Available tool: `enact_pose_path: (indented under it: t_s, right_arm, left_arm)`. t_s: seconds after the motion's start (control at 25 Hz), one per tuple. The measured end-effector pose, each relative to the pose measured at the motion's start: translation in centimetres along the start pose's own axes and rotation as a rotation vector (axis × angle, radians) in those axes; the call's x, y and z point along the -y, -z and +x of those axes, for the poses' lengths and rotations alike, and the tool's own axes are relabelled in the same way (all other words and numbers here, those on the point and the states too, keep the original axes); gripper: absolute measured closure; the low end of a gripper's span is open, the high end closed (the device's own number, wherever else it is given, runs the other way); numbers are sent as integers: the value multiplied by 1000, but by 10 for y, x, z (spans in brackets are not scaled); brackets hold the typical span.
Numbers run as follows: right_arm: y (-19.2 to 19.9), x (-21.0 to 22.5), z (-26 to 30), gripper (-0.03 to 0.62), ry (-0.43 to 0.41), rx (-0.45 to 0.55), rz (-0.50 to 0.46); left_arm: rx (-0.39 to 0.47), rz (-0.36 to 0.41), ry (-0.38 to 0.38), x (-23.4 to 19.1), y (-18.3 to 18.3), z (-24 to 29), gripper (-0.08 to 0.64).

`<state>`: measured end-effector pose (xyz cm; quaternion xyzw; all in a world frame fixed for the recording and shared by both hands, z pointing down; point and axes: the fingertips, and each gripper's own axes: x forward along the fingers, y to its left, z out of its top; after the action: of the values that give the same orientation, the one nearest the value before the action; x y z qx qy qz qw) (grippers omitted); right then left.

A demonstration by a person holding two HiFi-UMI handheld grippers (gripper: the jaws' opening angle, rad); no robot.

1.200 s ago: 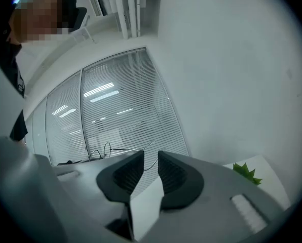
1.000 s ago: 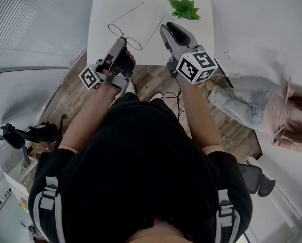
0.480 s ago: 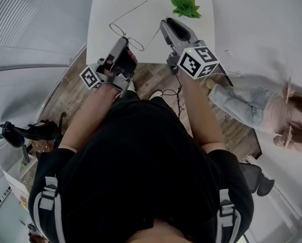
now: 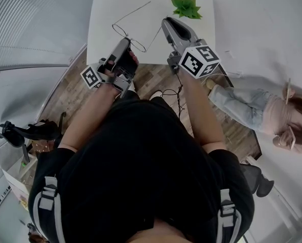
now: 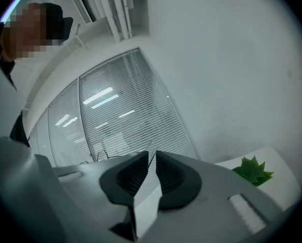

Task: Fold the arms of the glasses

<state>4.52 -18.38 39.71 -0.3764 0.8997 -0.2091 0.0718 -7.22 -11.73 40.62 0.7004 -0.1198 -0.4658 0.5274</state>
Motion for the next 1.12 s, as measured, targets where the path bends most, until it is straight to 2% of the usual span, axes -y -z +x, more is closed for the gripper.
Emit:
enact_pose_path:
  t_s: [1.12]
  right_arm:
    - [-6, -20, 18, 563, -91, -20, -31]
  left_arm:
    - [-47, -43, 15, -3, 13, 9, 547]
